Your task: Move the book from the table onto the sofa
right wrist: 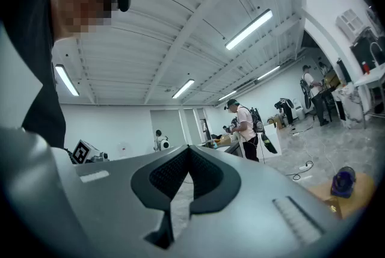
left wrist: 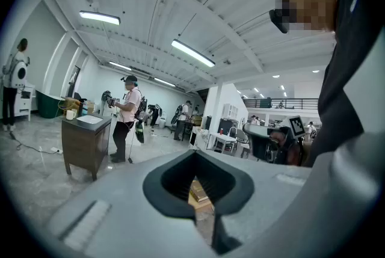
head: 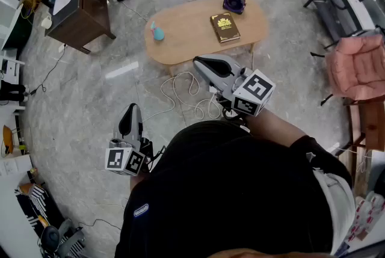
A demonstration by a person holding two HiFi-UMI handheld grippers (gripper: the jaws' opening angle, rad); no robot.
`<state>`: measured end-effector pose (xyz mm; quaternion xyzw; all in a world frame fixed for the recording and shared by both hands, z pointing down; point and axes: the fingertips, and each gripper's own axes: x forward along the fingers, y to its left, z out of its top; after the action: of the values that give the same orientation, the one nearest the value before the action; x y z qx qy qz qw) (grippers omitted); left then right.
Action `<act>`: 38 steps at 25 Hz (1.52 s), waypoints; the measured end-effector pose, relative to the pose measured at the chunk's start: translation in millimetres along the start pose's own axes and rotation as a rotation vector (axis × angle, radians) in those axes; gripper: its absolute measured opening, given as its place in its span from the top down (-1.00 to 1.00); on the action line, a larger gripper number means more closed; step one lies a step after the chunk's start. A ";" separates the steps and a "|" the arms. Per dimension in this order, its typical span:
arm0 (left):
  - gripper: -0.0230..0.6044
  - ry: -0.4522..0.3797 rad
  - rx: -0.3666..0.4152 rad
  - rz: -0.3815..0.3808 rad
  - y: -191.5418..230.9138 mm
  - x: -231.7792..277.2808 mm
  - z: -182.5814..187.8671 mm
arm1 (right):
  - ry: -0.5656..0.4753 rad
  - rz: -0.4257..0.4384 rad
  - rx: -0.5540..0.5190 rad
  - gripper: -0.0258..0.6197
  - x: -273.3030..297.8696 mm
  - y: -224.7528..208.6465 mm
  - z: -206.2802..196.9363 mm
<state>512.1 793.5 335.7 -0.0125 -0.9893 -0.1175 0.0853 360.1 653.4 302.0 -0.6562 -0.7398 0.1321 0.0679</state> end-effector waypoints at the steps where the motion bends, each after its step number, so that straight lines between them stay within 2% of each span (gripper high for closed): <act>1: 0.93 0.001 -0.002 0.002 1.3 1.4 -0.8 | 0.000 -0.002 -0.001 0.83 0.1 -2.8 0.9; 6: 0.93 -0.010 -0.011 -0.008 2.9 11.7 -7.4 | -0.006 -0.018 -0.005 0.83 -3.5 -17.8 5.9; 13: 0.93 0.019 -0.009 -0.050 -18.4 47.0 -13.9 | -0.054 -0.065 0.018 0.83 -29.3 -51.4 14.3; 18: 0.93 0.027 -0.006 -0.087 -40.6 80.5 -15.3 | -0.145 -0.158 0.071 0.83 -69.0 -96.8 29.0; 22: 0.93 0.021 0.011 -0.128 -64.2 115.4 -9.7 | -0.171 -0.280 0.012 0.82 -103.5 -136.8 40.4; 23: 0.93 0.018 0.015 -0.137 -69.6 125.4 -9.0 | -0.185 -0.300 -0.001 0.76 -110.6 -146.0 43.6; 24: 0.92 0.014 0.019 -0.147 -75.2 135.6 -9.7 | -0.197 -0.316 -0.010 0.55 -117.4 -155.2 46.3; 27: 0.92 0.023 0.033 -0.180 -97.4 166.4 -15.7 | -0.233 -0.346 -0.051 0.35 -141.1 -179.2 53.7; 32: 0.91 0.071 0.061 -0.241 -138.5 201.6 -19.9 | -0.271 -0.329 -0.135 0.38 -168.9 -200.4 72.9; 33: 0.85 0.082 0.073 -0.253 -142.8 206.0 -19.5 | -0.276 -0.338 -0.139 0.38 -171.2 -205.2 74.9; 36: 0.85 0.100 0.123 -0.285 -139.5 219.0 -20.2 | -0.271 -0.381 -0.146 0.29 -170.8 -221.4 71.3; 38: 0.85 0.105 0.121 -0.290 -123.8 229.8 -22.9 | -0.254 -0.410 -0.136 0.15 -161.8 -232.6 64.2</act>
<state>284.0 668.9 368.6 0.1418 -0.9802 -0.0695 0.1198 141.8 462.4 318.6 -0.4736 -0.8673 0.1469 -0.0445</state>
